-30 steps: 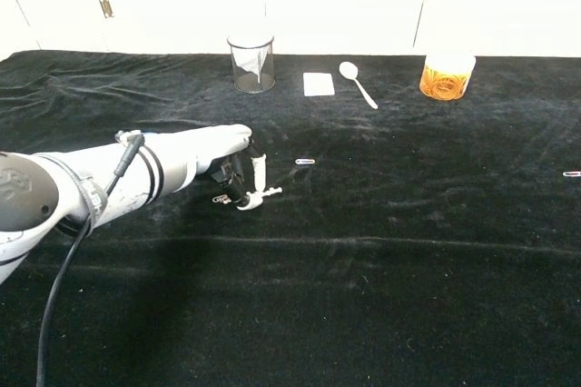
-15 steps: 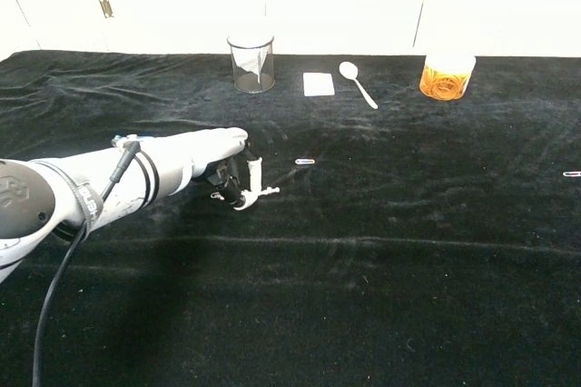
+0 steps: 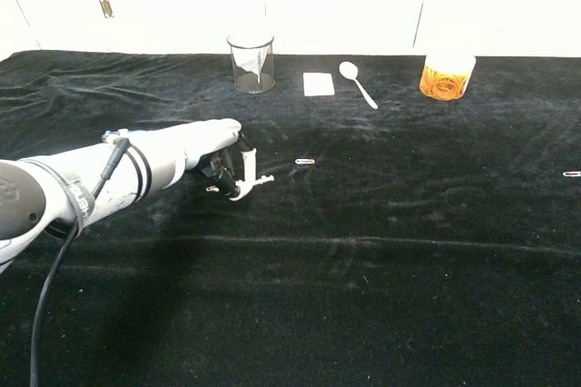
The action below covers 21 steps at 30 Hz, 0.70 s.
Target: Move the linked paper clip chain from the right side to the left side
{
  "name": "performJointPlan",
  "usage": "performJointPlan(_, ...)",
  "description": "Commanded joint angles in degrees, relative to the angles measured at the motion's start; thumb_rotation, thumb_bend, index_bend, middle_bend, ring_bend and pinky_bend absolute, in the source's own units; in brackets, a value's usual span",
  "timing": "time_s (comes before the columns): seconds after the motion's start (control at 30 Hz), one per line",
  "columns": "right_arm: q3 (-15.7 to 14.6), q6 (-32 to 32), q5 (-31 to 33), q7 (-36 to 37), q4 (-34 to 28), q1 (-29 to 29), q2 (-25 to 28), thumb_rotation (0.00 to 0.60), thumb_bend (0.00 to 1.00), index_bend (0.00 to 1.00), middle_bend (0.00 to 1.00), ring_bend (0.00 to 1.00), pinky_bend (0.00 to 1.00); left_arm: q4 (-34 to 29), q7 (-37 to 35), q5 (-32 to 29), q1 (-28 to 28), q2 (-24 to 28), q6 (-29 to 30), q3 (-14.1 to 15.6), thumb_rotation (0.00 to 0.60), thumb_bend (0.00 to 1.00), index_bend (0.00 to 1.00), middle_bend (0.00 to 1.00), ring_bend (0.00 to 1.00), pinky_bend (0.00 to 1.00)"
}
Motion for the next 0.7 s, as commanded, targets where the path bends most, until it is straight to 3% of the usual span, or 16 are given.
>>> performJointPlan(0.03, 0.0, 0.1, 0.0, -0.1, -0.1, 0.0, 0.0, 0.6, 0.41, 0.01, 0.0, 0.0, 0.0, -0.2, -0.3, 1.0, 0.5, 0.2, 0.9, 0.0, 0.6, 0.64, 0.77, 1.0, 1.0, 1.0)
performJointPlan(0.4, 0.2, 0.5, 0.0, -0.2, -0.4, -0.1, 0.0, 0.6, 0.41, 0.01, 0.0, 0.0, 0.0, -3.1, -2.2, 4.9, 1.5, 3.5, 2.0, -2.0, 0.6, 0.68, 0.8, 1.0, 1.0, 1.0)
performJointPlan(0.7, 0.4, 0.4, 0.9, -1.9, -1.1, -0.2, -0.2, 0.6, 0.41, 0.01, 0.0, 0.0, 0.0, 6.3, -9.3, 9.2, -0.2, 2.4, -5.9, -4.0, 0.6, 0.68, 0.8, 1.0, 1.0, 1.0)
